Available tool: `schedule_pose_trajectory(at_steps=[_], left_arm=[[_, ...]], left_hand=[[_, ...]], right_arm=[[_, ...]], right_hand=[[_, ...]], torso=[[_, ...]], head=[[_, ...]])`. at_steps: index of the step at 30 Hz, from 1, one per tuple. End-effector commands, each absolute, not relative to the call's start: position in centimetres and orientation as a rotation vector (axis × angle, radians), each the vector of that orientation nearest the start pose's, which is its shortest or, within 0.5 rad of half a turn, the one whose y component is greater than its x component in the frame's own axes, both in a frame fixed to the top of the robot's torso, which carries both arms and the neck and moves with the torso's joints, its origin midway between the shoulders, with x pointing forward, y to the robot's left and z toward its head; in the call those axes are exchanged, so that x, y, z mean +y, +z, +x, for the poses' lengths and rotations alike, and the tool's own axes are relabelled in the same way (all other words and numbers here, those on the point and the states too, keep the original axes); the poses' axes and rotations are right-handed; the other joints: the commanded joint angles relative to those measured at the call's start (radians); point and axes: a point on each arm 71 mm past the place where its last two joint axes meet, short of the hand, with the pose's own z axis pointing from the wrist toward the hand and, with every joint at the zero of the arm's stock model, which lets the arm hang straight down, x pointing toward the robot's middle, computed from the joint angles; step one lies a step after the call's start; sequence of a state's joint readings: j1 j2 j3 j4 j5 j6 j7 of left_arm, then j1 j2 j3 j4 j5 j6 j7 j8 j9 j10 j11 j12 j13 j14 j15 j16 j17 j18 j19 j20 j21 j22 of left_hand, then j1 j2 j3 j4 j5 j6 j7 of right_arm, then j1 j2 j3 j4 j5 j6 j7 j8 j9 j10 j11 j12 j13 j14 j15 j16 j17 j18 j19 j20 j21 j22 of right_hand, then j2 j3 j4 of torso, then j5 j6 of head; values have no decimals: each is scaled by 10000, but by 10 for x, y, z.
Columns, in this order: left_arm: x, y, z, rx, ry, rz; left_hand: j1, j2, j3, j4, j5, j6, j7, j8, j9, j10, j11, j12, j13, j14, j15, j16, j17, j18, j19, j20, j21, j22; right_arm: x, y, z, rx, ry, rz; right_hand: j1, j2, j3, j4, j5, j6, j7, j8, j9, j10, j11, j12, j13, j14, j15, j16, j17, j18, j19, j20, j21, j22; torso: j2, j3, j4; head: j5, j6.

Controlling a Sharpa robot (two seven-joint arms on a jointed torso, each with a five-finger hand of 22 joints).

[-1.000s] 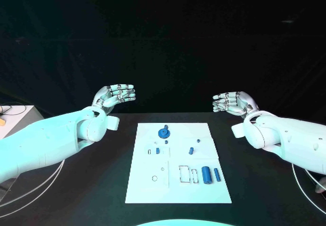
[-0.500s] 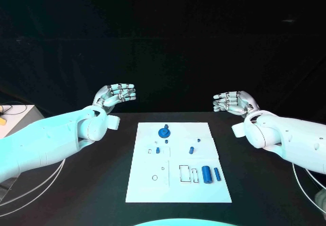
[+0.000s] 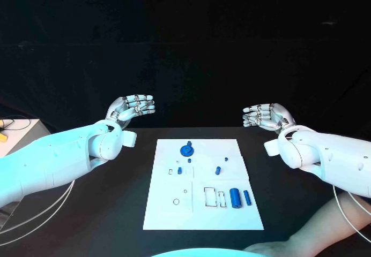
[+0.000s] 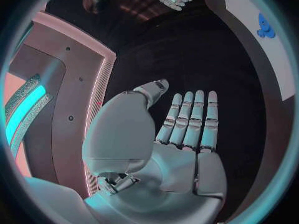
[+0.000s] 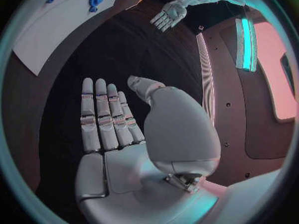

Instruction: Assemble the parts on the task board

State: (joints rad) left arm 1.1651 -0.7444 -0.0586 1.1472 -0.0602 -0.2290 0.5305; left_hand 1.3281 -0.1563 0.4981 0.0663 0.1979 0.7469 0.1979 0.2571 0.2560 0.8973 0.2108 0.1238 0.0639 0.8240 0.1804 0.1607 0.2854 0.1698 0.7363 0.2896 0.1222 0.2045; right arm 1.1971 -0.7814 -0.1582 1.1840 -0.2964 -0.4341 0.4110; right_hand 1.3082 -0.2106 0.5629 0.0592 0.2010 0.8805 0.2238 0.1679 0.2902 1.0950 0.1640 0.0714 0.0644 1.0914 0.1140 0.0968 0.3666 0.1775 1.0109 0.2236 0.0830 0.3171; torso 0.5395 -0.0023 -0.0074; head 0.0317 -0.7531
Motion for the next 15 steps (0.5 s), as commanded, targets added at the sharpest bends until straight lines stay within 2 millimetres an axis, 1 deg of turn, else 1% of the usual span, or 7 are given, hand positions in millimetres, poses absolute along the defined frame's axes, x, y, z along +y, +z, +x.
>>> schedule_pose_trajectory(at_steps=[1, 9, 13, 15], left_arm=[[274, -213, 539, 12736, -14066, -10166], [274, -213, 539, 12741, -14073, -10165], [274, -213, 539, 12743, -14078, -10164], [274, -213, 539, 12742, -14079, -10163]], left_hand=[[58, 23, -65, -2, 48, -6, 646, -37, -8, -18, 63, -61, -5, 34, 60, -35, -9, -79, 67, -4, -34, -8], [58, 23, -65, -2, 48, -6, 646, -37, -8, -18, 63, -61, -5, 34, 60, -35, -9, -79, 67, -4, -34, -8], [58, 23, -65, -2, 48, -6, 646, -37, -8, -18, 63, -61, -5, 34, 60, -35, -9, -79, 67, -4, -34, -8], [58, 23, -65, -2, 48, -6, 646, -37, -8, -18, 63, -61, -5, 34, 60, -35, -9, -79, 67, -4, -34, -8]], right_arm=[[-289, -228, 527, 14242, 10767, 8179], [-290, -229, 527, 14244, 10756, 8186], [-290, -229, 527, 14242, 10750, 8187], [-290, -229, 527, 14242, 10747, 8188]], right_hand=[[-9, 123, -17, -20, -34, 59, -23, -36, -9, 64, -19, 14, -12, 57, 24, -26, -10, 60, 59, -8, -57, -15], [-9, 123, -17, -20, -34, 59, -23, -36, -9, 64, -19, 14, -12, 57, 24, -26, -10, 60, 59, -8, -57, -15], [-9, 123, -17, -20, -34, 59, -23, -36, -9, 64, -19, 14, -12, 57, 24, -26, -10, 60, 59, -8, -57, -15], [-9, 123, -17, -20, -34, 59, -23, -36, -9, 64, -19, 14, -12, 57, 24, -26, -10, 60, 59, -8, -57, -15]], torso=[[-3, 5, -3], [-2, 0, 2], [-1, 7, -1], [0, 2, -1]], head=[[-7, -3], [-9, 8], [-1, 9], [-4, 5]])
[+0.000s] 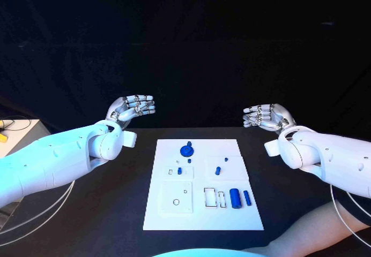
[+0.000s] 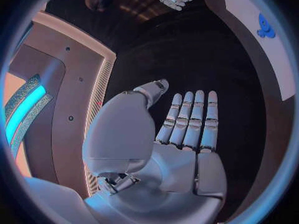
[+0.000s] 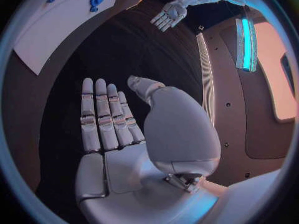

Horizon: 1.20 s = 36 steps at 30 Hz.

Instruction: Assemble the parts on the task board

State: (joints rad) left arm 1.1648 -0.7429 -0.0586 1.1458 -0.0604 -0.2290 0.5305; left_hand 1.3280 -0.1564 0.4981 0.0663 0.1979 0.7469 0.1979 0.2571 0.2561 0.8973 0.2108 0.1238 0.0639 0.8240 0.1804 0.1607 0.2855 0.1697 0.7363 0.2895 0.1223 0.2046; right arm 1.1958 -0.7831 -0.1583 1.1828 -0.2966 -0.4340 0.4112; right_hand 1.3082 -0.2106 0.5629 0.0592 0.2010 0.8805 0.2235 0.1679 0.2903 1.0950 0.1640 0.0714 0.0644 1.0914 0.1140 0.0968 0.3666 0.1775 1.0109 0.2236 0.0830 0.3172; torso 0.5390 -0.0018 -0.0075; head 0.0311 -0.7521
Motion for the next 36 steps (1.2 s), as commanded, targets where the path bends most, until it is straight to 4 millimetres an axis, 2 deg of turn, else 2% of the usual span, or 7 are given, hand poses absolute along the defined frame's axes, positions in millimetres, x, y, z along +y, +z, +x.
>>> schedule_pose_trajectory(at_steps=[1, 26, 36], left_arm=[[274, -213, 539, 12741, -14081, -10162], [273, -213, 539, 12754, -14095, -10164], [273, -213, 539, 12758, -14093, -10163]], left_hand=[[58, 23, -65, -2, 48, -6, 646, -37, -9, -18, 64, -62, -5, 34, 61, -35, -10, -79, 68, -4, -35, -9], [75, 27, -73, -14, 49, 14, 650, -41, -32, -20, 68, -71, -2, 53, 65, -56, -32, -83, 94, -4, -64, -41], [75, 27, -73, -14, 49, 14, 650, -41, -32, -20, 68, -71, -2, 53, 65, -56, -32, -83, 94, -4, -64, -41]], right_arm=[[-290, -229, 527, 14242, 10746, 8189], [-290, -229, 526, 14250, 10743, 8198], [-290, -229, 527, 14251, 10735, 8200]], right_hand=[[-9, 123, -17, -20, -34, 59, -20, -36, -9, 64, -19, 14, -12, 58, 23, -26, -11, 60, 60, -8, -58, -16], [0, 129, -2, -28, -36, 87, -25, -41, -17, 85, -24, 6, -14, 95, 16, -28, -50, 60, 103, -15, -67, -67], [0, 129, -2, -28, -36, 87, -25, -41, -17, 85, -24, 6, -14, 95, 16, -28, -50, 60, 103, -15, -67, -67]], torso=[[5, -1, -1], [1, 18, 4], [-3, 16, 1]], head=[[8, -14], [24, -62], [37, -83]])
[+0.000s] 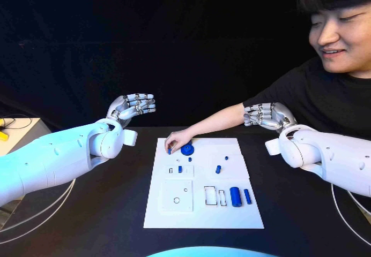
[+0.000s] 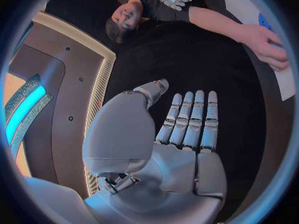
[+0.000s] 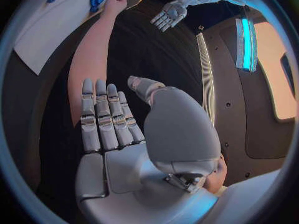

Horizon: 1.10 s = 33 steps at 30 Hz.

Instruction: Assemble the parts on the task board

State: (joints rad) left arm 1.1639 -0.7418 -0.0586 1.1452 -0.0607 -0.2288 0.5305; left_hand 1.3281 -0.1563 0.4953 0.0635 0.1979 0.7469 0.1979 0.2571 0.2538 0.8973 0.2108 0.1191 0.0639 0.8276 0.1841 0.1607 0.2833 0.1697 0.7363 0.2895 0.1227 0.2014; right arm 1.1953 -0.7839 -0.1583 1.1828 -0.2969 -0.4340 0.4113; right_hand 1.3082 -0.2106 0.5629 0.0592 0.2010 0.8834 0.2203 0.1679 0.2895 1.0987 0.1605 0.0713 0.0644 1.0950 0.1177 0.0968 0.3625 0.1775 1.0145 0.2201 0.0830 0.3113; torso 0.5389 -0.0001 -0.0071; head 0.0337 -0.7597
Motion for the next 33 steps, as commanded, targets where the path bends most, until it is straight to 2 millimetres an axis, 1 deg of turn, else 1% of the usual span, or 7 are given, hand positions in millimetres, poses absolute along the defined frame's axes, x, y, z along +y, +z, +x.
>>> schedule_pose_trajectory(at_steps=[1, 11, 18, 24, 29, 31, 33], left_arm=[[273, -213, 539, 12759, -14093, -10163], [274, -213, 539, 12769, -14090, -10168], [274, -213, 539, 12775, -14086, -10173], [271, -214, 539, 12840, -14154, -10191], [268, -214, 539, 12889, -14216, -10194], [267, -214, 539, 12887, -14222, -10190], [266, -214, 539, 12879, -14193, -10186]], left_hand=[[75, 27, -46, 14, 49, 14, 650, -41, -9, -20, 69, -24, -3, 17, 29, -56, -9, -83, 94, -4, -68, -9], [75, 27, -46, 14, 49, 14, 650, -41, -9, -20, 69, -24, -3, 17, 29, -56, -9, -83, 94, -4, -68, -9], [75, 27, -46, 14, 49, 14, 650, -41, -9, -20, 69, -24, -3, 17, 29, -56, -9, -83, 94, -4, -68, -9], [84, 29, -54, 6, 49, 30, 648, -42, -26, -22, 69, -31, -2, 29, 30, -73, -26, -85, 113, -4, -91, -35], [82, 27, -58, 6, 48, 31, 642, -44, -30, -24, 69, -33, -2, 30, 30, -78, -30, -87, 115, -4, -98, -41], [87, 36, -58, 5, 49, 42, 604, -42, -37, -13, 55, -31, 1, 37, 28, -86, -38, -91, 117, -3, -112, -55], [100, 52, -54, 1, 49, 96, 522, -20, -46, 45, 13, -10, 8, 50, 10, -106, -58, -94, 127, -5, -144, -85]], right_arm=[[-290, -229, 527, 14251, 10734, 8200], [-291, -229, 527, 14247, 10724, 8201], [-291, -229, 527, 14244, 10719, 8203], [-286, -230, 525, 14312, 10848, 8190], [-280, -231, 524, 14404, 10992, 8179], [-277, -232, 524, 14437, 11037, 8176], [-274, -234, 524, 14483, 11094, 8173]], right_hand=[[0, 129, -2, -28, -36, 58, 7, -41, -9, 47, 12, 6, -14, 59, -21, -28, -9, 59, 67, 20, -67, -8], [0, 129, -2, -28, -36, 58, 7, -41, -9, 47, 12, 6, -14, 59, -21, -28, -9, 59, 67, 20, -67, -8], [5, 135, 7, -32, -37, 72, 4, -43, -13, 59, 8, 2, -15, 76, -24, -31, -30, 59, 89, 16, -72, -35], [5, 135, 7, -32, -37, 72, 4, -43, -13, 59, 8, 2, -15, 76, -24, -31, -30, 59, 89, 16, -72, -35], [5, 135, 7, -32, -37, 72, 4, -43, -13, 59, 8, 2, -15, 76, -24, -31, -30, 59, 89, 16, -72, -35], [5, 135, 7, -32, -37, 72, 4, -43, -13, 59, 8, 2, -15, 76, -24, -31, -30, 59, 89, 16, -72, -35], [5, 135, 7, -32, -37, 72, 4, -43, -13, 59, 8, 2, -15, 76, -24, -31, -30, 59, 89, 16, -72, -35]], torso=[[-3, -1, -2], [-6, 1, 3], [-8, -2, 2], [-19, -1, -6], [-29, 1, -24], [-27, 8, -36], [-21, 4, -46]], head=[[9, -14], [-10, -32], [-7, -20], [-22, 33], [-52, 133], [-58, 157], [-66, 205]])
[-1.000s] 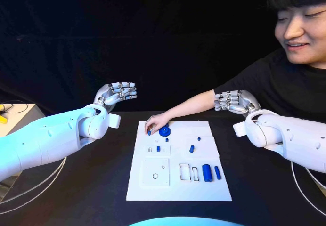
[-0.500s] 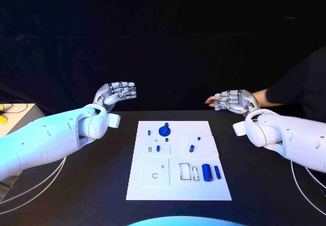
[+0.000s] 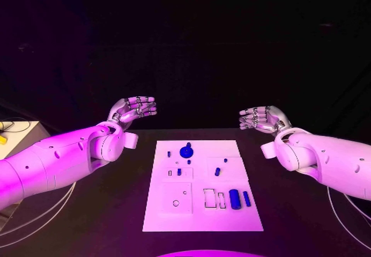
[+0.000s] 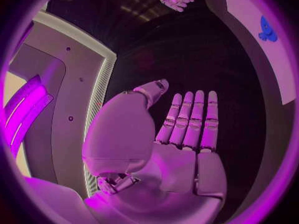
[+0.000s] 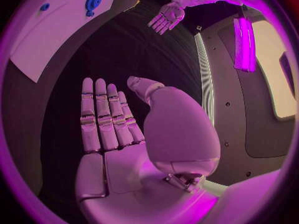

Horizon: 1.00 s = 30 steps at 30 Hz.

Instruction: Assemble the parts on the task board

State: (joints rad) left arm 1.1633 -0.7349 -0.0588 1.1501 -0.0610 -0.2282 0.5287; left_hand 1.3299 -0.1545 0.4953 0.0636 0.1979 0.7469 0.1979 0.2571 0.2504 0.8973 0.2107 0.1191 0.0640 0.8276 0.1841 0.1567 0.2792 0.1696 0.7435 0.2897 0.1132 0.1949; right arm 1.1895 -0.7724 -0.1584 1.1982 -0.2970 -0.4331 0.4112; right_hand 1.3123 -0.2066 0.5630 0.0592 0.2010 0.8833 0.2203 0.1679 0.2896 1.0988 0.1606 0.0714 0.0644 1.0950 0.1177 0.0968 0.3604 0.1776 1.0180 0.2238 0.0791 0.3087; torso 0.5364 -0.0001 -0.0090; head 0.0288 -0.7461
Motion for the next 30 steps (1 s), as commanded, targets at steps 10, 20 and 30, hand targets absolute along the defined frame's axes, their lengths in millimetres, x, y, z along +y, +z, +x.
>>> schedule_pose_trajectory(at_steps=[10, 20, 30], left_arm=[[262, -223, 538, 14478, -12871, -9886], [246, -234, 533, 19097, -10804, -7654], [231, -217, 541, 21757, -7598, -4656]], left_hand=[[-259, -87, -184, 250, 13, 715, 362, 108, -205, 1266, -413, 507, 103, 2655, -743, 1668, 799, 148, 2372, -608, 1071, 337], [-616, -188, -1119, 1376, 34, 987, -87, 1280, 316, 2049, -971, 2164, 1045, 3567, -1414, 7137, 4048, 94, 4052, -1539, 4118, 2323], [-180, -154, -1153, 1992, 80, 715, -484, 2557, 1287, 1174, -1396, 7281, 4701, 6491, -1785, 13057, 10833, -681, 5568, -1863, 11279, 9318]], right_arm=[[-262, -238, 524, 14664, 11316, 8131], [-262, -236, 521, 14716, 11332, 8061], [-259, -224, 519, 14702, 11504, 7847]], right_hand=[[-35, 95, 9, -33, -39, 78, 3, -47, -18, 60, 7, -3, -16, 82, -25, -35, -24, 58, 63, -23, -38, -29], [-36, 102, 14, -31, -40, 82, 3, -49, -20, 63, 6, -5, -16, 87, -25, -36, -32, 57, 70, -24, -40, -38], [-44, 104, 13, -25, -43, 83, 5, -52, -23, 63, 8, -8, -17, 89, -24, -39, -40, 56, 75, -24, -43, -49]], torso=[[16, 14, 8], [119, 33, 34], [402, 90, 23]], head=[[-64, 64], [-29, -65], [52, -167]])
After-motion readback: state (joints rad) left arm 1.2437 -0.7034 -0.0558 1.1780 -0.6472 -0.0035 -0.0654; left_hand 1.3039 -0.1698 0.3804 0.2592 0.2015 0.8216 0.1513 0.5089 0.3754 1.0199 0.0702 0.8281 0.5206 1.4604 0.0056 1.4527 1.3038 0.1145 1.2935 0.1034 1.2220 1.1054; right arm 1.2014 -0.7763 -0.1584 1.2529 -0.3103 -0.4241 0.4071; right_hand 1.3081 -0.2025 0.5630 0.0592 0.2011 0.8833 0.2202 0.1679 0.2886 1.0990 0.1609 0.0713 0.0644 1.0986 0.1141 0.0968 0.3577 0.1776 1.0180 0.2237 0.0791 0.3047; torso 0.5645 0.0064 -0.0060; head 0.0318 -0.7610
